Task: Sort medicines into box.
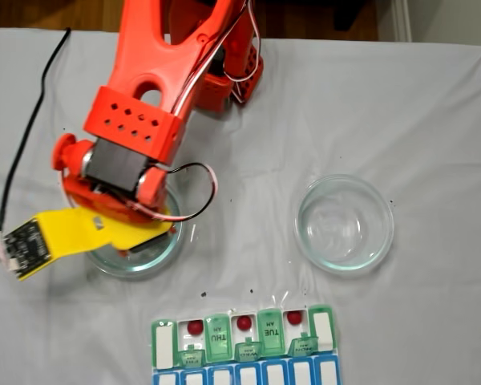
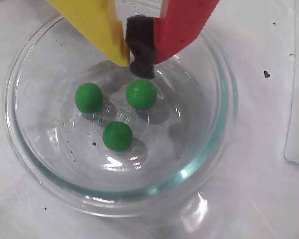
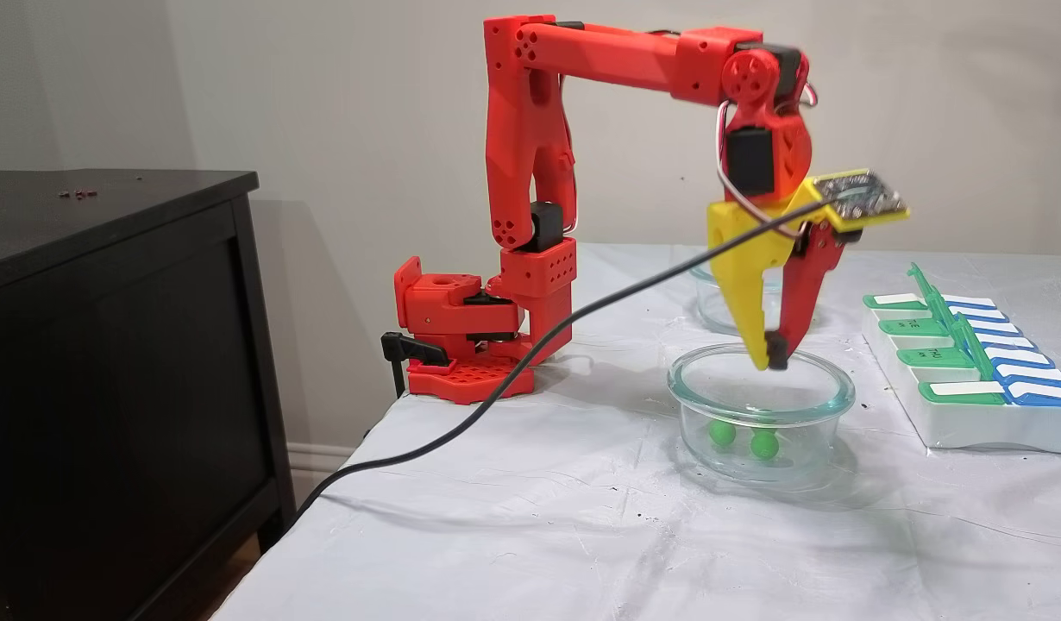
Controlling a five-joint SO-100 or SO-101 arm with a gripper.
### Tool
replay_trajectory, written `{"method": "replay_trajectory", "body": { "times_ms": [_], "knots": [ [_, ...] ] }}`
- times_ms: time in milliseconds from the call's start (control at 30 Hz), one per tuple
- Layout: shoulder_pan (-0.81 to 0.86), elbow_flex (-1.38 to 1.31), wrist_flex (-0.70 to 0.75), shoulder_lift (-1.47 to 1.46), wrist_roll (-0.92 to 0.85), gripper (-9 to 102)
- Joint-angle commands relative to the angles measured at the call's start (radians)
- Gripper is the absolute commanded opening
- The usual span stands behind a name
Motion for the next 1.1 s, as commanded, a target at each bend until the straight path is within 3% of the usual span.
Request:
{"method": "replay_trajectory", "body": {
  "times_ms": [0,533,1067],
  "knots": [
    [0.021,0.040,-0.020,0.129,0.008,22],
    [-0.011,0.146,-0.186,0.123,0.035,23],
    [-0.023,0.158,-0.252,0.023,0.014,22]
  ]
}}
